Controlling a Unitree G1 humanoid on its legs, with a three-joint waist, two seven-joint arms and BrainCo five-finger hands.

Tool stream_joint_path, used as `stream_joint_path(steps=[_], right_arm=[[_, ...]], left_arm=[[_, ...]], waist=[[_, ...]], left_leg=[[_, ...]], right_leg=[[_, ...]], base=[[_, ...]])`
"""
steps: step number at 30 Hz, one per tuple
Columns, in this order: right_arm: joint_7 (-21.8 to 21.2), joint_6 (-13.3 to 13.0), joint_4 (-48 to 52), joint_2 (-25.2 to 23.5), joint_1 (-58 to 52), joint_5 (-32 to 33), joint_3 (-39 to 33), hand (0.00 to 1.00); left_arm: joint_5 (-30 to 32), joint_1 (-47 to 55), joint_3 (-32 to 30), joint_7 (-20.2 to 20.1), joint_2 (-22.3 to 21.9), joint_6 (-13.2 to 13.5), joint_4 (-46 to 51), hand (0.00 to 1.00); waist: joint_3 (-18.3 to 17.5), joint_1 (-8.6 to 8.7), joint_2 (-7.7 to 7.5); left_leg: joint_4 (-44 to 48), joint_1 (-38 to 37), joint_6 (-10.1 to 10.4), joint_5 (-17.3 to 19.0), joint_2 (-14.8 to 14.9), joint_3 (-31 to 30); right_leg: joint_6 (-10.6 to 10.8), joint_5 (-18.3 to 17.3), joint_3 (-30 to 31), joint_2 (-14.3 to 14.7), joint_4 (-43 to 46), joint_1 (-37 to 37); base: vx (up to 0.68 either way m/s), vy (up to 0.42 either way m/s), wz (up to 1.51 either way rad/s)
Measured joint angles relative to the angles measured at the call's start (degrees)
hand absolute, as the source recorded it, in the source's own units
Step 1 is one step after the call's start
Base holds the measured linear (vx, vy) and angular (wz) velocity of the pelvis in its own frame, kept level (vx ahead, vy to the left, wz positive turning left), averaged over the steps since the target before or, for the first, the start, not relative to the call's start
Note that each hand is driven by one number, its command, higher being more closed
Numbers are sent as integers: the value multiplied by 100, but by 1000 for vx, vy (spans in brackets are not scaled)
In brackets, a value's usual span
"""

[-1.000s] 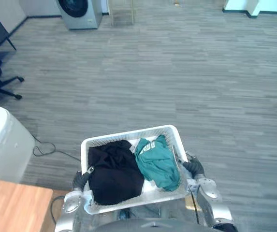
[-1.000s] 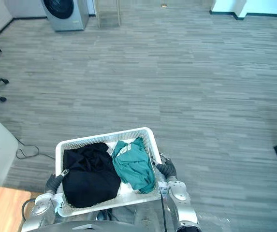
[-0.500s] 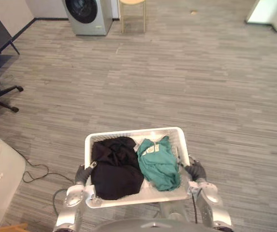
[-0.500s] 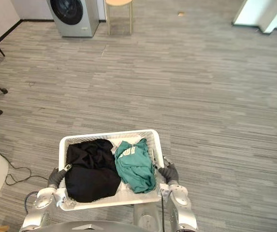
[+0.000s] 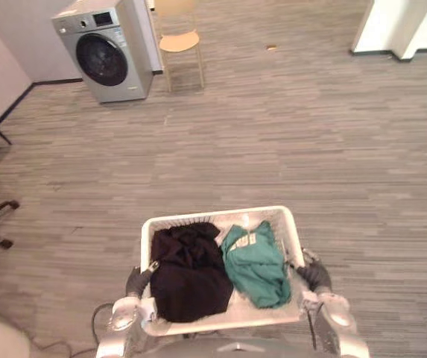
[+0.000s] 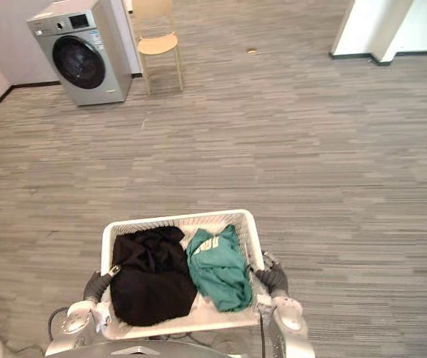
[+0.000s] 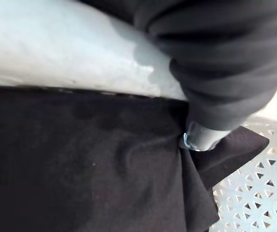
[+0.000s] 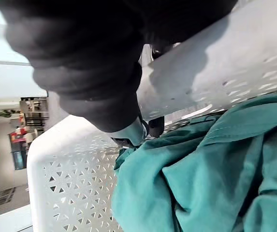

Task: Pick up the laundry basket with both hands and put the clothes into the washing machine.

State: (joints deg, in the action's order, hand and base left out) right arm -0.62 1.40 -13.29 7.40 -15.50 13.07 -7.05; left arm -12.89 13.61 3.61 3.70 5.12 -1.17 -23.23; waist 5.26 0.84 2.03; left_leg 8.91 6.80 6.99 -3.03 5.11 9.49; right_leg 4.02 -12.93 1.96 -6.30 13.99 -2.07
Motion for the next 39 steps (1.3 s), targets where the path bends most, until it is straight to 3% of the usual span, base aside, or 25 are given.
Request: stream_joint_path(steps=[2,4,5,14,17,19,22,24,25,27,29,30,32,34,35,37,39], right_arm=[[-12,2,-134,-122,27,1,-2,100],[-14,7,-200,-199,46,1,-4,100],[-50,84,-795,-236,273,10,119,100],[-79,83,-866,-231,213,72,105,100],[-219,73,-1194,-239,243,265,2,100],[-274,83,-1306,-240,315,340,1,100],[-383,83,-1312,-220,543,497,-73,100],[-420,80,-1311,-212,612,507,-154,100],[-426,80,-1308,-221,602,514,-219,100],[-426,76,-1300,-218,540,564,-263,100],[-432,2,-1226,-255,559,584,-241,100],[-446,-67,-1059,-289,613,582,-200,100],[-449,-69,-1007,-354,609,580,-200,100],[-443,-117,-871,-484,489,676,-228,100],[-460,-130,-733,-504,386,751,-260,100],[-476,-140,-605,-526,373,807,-328,100],[-469,-139,-539,-531,354,897,-409,100]], left_arm=[[0,-14,1,-8,141,-1,-1,100],[1,-13,-8,-10,214,-4,-2,100],[16,-10,4,85,340,-32,-226,100],[12,-27,-3,81,374,-32,-228,100],[12,-78,-6,17,439,-36,-289,100],[9,-161,-17,-39,531,-44,-290,100],[-46,-387,-117,-51,522,-42,-239,100],[-56,-388,-130,-51,489,-42,-187,100],[-56,-395,-107,-79,485,-43,-137,100],[-55,-387,-52,-78,474,-44,-50,100],[-61,-405,-53,-66,538,-92,6,100],[-49,-439,-130,-39,566,-99,30,100],[-47,-478,-127,-34,578,-99,62,100],[-23,-540,-115,-31,641,-88,312,100],[-22,-633,-82,-42,676,-65,390,100],[24,-828,-17,-53,696,-43,395,100],[83,-941,31,-62,664,-43,393,100]], waist=[[-76,-7,-135],[-91,-54,-159],[-185,56,-319],[-170,61,-357],[-121,36,-437],[-28,20,-518],[101,-51,-446],[128,-43,-419],[168,-29,-499],[205,4,-427],[390,53,-387],[612,47,-332],[625,51,-365],[629,81,-393],[628,157,-390],[650,296,-344],[660,300,-291]], left_leg=[[-211,-17,-76,-56,-116,46],[-338,-102,-115,-78,-180,107],[-1377,-479,-527,-108,-562,-192],[-1343,-557,-422,-269,-552,-177],[-1274,-452,-394,-227,-525,-152],[-632,-25,-432,104,-463,-117],[800,820,-561,951,-207,66],[1309,1038,-642,1392,-171,157],[1556,1106,-742,1587,-249,199],[1602,1087,-891,1891,-390,196],[1382,778,-1016,1974,-520,120],[1249,421,-1134,1958,-604,-87],[1096,137,-1229,2000,-655,-247],[649,-394,-1227,2074,-742,-509],[364,-620,-1221,2098,-830,-666],[15,-955,-1150,2187,-886,-781],[-250,-1401,-943,2139,-888,-875]], right_leg=[[87,126,54,-103,-186,19],[125,320,92,-157,-357,-19],[299,555,333,-327,-916,158],[384,606,335,-335,-1091,-19],[380,631,305,-332,-1137,25],[371,663,267,-334,-1142,153],[341,551,312,-247,-1008,445],[300,305,339,-288,-687,577],[201,100,272,-411,-464,631],[58,23,56,-542,445,861],[-710,655,5,-569,2498,1817],[-455,782,49,-486,3630,2240],[-386,405,-105,-284,4094,2428],[-250,-28,-529,128,3787,2602],[-212,-76,-819,235,3130,2735],[-206,176,-1232,293,1761,2901],[-244,853,-1327,467,567,3043]], base=[[227,146,-4],[138,116,-9],[51,10,-9],[64,-24,-2],[-5,-3,1],[-49,4,5],[-66,40,-13],[45,114,-6],[182,188,28],[169,138,29],[245,178,25],[212,148,24],[263,105,36],[471,90,62],[548,43,81],[532,5,70],[676,-53,49]])
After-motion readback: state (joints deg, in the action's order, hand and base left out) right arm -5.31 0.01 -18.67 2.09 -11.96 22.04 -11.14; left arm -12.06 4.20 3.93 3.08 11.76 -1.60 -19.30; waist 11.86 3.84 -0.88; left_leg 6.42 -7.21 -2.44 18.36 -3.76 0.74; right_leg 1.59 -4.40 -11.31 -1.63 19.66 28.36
